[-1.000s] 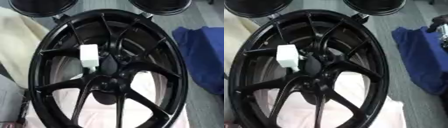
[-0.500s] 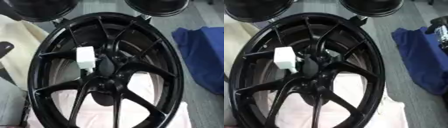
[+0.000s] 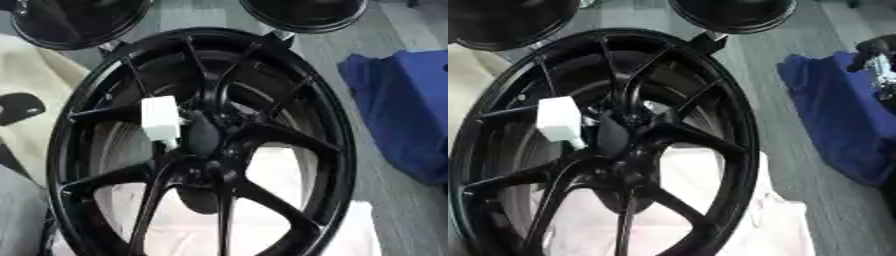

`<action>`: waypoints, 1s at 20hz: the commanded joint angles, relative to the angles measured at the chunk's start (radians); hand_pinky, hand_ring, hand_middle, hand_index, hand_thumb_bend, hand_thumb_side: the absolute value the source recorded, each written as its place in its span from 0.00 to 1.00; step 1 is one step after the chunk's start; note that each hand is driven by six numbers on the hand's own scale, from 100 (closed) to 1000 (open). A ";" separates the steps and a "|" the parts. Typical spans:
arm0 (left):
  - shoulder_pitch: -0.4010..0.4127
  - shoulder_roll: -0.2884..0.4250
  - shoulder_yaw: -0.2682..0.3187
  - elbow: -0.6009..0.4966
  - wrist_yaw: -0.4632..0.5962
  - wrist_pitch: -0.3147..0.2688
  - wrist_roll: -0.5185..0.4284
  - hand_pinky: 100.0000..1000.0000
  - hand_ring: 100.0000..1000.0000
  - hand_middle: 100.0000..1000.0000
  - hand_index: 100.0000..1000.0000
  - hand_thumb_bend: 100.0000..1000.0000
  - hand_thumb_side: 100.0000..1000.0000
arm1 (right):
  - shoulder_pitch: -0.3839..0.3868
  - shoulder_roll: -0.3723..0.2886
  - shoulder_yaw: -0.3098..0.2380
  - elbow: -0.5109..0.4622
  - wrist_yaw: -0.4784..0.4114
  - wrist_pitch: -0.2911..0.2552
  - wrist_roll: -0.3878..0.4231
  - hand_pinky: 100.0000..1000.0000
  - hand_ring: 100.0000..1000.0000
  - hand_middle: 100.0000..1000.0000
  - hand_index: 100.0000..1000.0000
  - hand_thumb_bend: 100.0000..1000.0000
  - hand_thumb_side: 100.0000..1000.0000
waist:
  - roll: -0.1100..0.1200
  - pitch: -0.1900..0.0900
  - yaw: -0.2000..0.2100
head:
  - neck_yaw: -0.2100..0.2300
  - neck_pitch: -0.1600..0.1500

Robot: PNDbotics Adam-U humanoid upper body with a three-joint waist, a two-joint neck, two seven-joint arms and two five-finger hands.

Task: Pull the pin out of the wheel hub.

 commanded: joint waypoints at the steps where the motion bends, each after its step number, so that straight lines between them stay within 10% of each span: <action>1: -0.026 0.016 -0.038 -0.009 0.018 0.087 0.036 0.89 0.71 0.65 0.82 0.41 0.59 | -0.007 -0.038 -0.007 -0.018 0.008 0.001 0.003 0.75 0.53 0.46 0.57 0.00 0.42 | -0.001 -0.026 -0.003 | 0.001 -0.016; 20: -0.181 -0.113 -0.280 0.055 0.016 0.679 0.104 0.92 0.72 0.65 0.83 0.56 0.60 | -0.020 -0.041 0.004 -0.018 -0.002 0.019 0.007 0.75 0.53 0.46 0.57 0.00 0.43 | 0.015 -0.030 -0.002 | 0.005 0.003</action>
